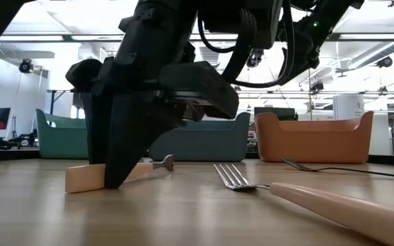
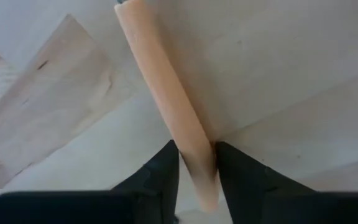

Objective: Sort silverware by color (type)
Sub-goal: Put the orange fork into the orange bin

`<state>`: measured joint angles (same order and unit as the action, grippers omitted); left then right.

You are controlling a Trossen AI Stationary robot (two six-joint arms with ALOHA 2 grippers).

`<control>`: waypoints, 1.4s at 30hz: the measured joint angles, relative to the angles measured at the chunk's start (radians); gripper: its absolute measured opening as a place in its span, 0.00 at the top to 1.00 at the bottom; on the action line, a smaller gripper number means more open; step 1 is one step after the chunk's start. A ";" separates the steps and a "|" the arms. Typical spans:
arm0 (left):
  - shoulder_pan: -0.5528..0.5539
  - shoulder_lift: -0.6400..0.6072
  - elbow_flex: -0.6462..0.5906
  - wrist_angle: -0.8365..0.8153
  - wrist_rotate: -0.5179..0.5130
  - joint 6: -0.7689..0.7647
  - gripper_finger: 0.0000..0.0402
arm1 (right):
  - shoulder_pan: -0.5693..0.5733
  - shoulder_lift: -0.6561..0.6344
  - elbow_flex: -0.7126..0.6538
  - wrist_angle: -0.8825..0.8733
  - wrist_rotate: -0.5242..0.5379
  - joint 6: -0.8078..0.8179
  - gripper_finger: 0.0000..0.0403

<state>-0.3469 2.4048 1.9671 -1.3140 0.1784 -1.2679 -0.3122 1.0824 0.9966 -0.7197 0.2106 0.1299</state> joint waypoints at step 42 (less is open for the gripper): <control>0.295 -0.160 -0.017 0.350 -0.157 0.767 0.92 | 0.000 0.000 0.000 -0.003 0.003 -0.002 0.85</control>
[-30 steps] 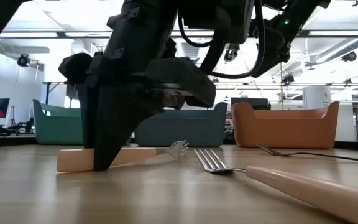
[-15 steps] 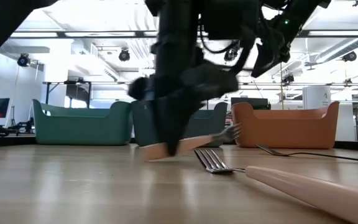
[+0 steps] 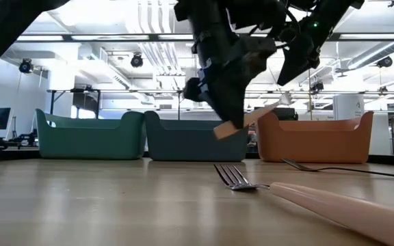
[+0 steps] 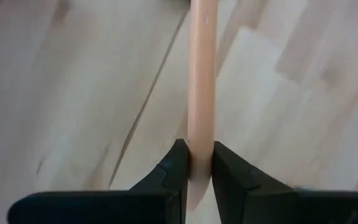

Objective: Sort silverware by color (type)
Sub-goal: Put the orange fork into the orange bin

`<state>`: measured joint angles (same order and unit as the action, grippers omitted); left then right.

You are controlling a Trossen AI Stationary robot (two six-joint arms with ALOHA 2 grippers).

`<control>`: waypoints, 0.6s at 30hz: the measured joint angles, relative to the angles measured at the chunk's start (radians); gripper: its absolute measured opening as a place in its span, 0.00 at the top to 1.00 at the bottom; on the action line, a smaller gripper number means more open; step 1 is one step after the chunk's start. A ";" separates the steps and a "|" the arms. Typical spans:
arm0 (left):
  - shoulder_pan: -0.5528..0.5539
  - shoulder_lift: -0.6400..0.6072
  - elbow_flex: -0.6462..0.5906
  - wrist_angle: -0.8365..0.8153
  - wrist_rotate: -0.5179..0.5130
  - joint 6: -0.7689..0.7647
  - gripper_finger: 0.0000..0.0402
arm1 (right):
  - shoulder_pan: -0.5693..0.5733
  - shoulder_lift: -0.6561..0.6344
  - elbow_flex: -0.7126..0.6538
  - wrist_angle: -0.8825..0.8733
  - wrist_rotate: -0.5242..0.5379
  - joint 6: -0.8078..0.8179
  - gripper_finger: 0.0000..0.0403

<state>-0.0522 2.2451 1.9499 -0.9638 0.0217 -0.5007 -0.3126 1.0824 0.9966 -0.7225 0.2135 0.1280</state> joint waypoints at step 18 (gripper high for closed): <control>0.217 -0.071 -0.032 -0.094 0.086 0.480 0.91 | 0.000 0.000 0.000 0.069 -0.004 0.078 0.85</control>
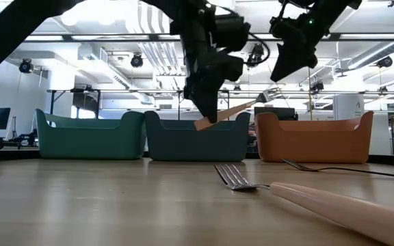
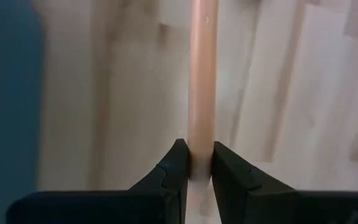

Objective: Sort silverware by color (type)
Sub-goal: Put the orange fork into the orange bin

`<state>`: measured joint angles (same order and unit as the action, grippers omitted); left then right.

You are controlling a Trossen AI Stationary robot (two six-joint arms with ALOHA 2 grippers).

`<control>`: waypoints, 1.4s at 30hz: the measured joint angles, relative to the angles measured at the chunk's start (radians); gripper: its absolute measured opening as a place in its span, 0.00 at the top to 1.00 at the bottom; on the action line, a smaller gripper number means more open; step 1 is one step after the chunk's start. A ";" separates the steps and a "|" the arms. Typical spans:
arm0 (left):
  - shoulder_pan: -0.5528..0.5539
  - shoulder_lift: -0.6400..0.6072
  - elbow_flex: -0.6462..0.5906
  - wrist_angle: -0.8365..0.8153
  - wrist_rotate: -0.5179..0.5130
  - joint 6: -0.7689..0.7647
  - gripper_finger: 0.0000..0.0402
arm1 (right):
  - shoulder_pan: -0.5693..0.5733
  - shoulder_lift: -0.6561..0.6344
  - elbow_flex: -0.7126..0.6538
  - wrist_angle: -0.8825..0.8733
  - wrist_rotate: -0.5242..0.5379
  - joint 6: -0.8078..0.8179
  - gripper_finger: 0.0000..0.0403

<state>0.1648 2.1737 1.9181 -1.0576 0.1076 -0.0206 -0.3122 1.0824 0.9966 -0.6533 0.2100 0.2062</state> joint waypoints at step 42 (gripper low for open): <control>0.277 -0.081 0.186 0.397 0.035 -0.112 0.91 | -0.053 -0.002 0.177 0.157 0.001 0.303 0.60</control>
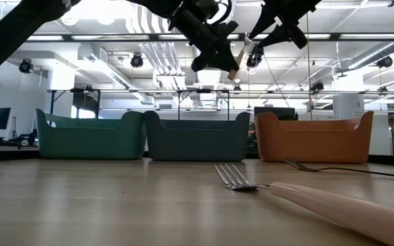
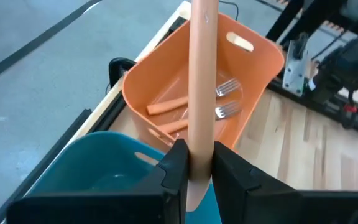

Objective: Sort silverware by color (type)
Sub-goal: Put the orange fork into the orange bin

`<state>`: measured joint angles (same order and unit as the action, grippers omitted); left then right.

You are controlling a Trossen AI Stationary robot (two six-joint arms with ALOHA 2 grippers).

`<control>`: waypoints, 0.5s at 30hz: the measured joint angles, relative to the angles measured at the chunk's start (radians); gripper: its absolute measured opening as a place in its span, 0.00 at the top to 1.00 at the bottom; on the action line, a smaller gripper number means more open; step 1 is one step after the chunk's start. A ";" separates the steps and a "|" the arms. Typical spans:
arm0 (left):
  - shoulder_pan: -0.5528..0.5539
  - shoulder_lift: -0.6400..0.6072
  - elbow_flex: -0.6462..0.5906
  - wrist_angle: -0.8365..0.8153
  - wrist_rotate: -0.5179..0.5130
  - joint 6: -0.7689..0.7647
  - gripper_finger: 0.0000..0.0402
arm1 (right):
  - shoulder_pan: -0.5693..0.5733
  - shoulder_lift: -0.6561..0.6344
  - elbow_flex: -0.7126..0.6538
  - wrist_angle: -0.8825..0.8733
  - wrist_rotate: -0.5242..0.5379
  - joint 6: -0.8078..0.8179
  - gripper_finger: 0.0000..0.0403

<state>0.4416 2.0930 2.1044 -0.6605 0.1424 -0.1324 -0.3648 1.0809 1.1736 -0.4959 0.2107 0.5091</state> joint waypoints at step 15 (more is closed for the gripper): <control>-0.036 0.011 0.008 0.120 -0.001 -0.132 0.91 | -0.119 0.000 -0.002 0.008 0.005 0.189 0.56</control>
<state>0.4058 2.1044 2.1128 -0.5407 0.1411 -0.2640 -0.4838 1.0813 1.1717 -0.4882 0.2161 0.6981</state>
